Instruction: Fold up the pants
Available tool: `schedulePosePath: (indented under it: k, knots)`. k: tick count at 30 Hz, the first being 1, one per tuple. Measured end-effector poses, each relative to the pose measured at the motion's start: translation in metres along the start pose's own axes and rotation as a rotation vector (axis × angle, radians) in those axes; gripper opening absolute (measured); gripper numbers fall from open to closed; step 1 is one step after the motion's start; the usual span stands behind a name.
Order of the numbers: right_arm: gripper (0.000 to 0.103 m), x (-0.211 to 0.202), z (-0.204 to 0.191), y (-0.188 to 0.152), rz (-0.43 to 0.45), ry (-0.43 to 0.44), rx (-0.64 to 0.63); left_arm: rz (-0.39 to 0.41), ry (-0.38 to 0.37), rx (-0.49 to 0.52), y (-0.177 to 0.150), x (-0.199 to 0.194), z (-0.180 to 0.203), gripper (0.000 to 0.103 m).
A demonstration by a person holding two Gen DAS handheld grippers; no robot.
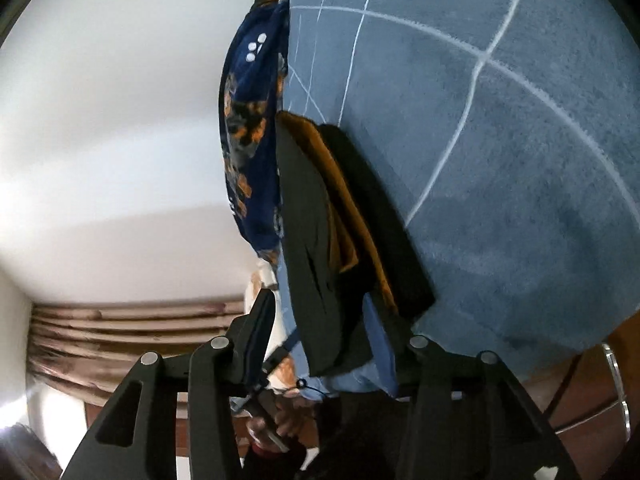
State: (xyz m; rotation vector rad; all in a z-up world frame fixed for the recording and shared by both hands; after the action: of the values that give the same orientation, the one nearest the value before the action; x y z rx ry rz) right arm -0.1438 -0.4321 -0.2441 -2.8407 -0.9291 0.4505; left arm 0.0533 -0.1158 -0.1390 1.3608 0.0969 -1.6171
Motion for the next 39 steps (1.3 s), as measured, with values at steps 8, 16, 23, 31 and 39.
schedulePosePath:
  k: [8,16,23,31,39]
  knots:
    - [0.034,0.006,-0.009,0.004,0.008,-0.040,-0.022,0.001,-0.006,-0.022,-0.002,-0.003,-0.002,0.077]
    - [0.013,0.003,-0.050,-0.018,0.067,-0.170,-0.206,0.002,-0.007,-0.040,-0.001,-0.010,-0.006,0.077]
    - [0.009,-0.009,-0.023,-0.034,0.064,-0.238,-0.134,0.008,-0.006,-0.044,-0.001,-0.010,-0.009,0.079]
    - [0.008,-0.010,0.007,-0.025,0.059,-0.223,-0.037,-0.037,0.020,-0.012,-0.004,0.006,-0.003,0.079]
    - [0.014,-0.011,-0.003,-0.026,0.071,-0.266,0.000,-0.046,0.030,0.011,-0.009,0.009,0.000,0.079]
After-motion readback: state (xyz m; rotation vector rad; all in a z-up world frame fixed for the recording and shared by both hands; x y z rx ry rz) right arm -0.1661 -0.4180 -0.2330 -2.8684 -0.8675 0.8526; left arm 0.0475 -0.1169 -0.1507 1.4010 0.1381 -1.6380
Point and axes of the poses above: each gripper's, at about its wrist camera, not at the fingertips, and x roughly the way its jaws point, z to its right, y to its top, the point moved 1 cm from there along x, roughly the way its jaws point, and after that the axes turned 8 degrees about x, right-handed, at the moved point
